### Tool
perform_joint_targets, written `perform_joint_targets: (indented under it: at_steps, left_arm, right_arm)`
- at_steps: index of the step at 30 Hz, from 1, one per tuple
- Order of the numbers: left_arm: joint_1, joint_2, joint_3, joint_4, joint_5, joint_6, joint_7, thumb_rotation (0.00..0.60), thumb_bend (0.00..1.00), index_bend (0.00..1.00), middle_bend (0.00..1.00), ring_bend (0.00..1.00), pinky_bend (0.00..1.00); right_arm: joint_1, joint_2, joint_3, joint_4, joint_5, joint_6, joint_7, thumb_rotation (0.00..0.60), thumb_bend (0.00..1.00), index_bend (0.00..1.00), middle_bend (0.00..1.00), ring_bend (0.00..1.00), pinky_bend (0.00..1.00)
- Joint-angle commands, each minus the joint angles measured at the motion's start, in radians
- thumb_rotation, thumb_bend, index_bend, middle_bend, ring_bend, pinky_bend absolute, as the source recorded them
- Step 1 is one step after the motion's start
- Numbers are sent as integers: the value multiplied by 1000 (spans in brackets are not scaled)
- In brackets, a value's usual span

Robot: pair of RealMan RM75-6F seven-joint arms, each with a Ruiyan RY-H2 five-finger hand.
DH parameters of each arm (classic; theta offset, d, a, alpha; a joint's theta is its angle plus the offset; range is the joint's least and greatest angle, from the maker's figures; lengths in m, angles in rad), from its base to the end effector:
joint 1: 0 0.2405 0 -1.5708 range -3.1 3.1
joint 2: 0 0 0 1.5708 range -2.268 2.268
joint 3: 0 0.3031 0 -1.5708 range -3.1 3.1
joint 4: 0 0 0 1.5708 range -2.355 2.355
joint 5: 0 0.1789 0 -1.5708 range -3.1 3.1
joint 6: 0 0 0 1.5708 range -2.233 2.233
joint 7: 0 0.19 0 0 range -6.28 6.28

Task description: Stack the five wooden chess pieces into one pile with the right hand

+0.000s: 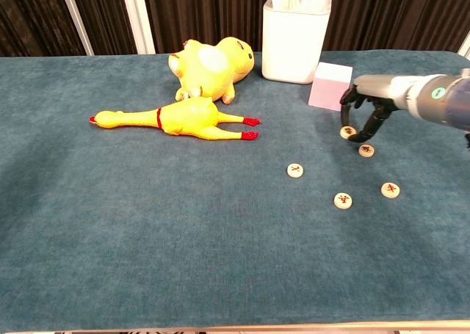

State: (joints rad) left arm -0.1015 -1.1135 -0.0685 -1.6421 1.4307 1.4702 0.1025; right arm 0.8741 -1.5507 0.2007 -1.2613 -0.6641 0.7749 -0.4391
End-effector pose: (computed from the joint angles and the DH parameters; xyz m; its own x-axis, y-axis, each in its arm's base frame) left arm -0.3429 0.2364 0.2128 0.4581 -0.0015 0.8889 0.8882 0.0408 -0.4577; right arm -0.2206 -0.4719 0.0045 0.4306 -0.3945 0.8118 -0.8991 -0.1086 0.4241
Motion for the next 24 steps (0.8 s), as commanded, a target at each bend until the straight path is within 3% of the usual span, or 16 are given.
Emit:
perform_joint_targets:
  at_steps: [1, 24]
  left_arm:
    - [0, 0, 0, 0, 0, 1, 1, 600, 824, 92, 0, 0, 0]
    - [1, 1, 0, -3, 0, 3, 1, 600, 824, 92, 0, 0, 6]
  right_arm:
    - [-16, 19, -16, -16, -14, 3, 12, 600, 391, 537, 148, 182, 128]
    - [-37, -2, -31, 47, -21, -34, 77, 600, 391, 537, 148, 183, 128]
